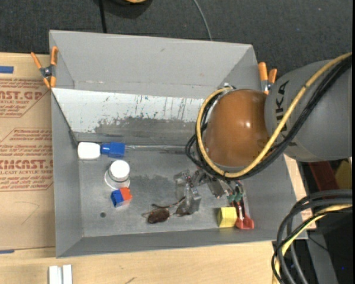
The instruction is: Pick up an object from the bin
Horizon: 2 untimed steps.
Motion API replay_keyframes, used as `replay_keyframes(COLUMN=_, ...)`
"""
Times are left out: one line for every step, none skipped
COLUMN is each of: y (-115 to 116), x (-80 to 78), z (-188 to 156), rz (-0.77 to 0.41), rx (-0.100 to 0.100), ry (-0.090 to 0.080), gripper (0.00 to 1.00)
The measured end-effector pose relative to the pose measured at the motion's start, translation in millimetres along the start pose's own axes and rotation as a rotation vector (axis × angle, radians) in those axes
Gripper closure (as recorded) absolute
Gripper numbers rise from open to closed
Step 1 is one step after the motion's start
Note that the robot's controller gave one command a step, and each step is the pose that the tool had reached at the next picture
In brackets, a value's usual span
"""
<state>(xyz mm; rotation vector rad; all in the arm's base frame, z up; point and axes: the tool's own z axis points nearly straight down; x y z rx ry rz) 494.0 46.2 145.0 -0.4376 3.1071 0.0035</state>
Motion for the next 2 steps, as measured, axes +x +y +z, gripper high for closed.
replay_keyframes(y=-1.1, x=2.2, z=-4.8, rz=0.002, rx=0.0, ry=0.006, gripper=1.0)
replay_keyframes(y=-3.1, x=8.4, z=-64.8, rz=-0.117, rx=-0.002, ry=0.007, gripper=1.0)
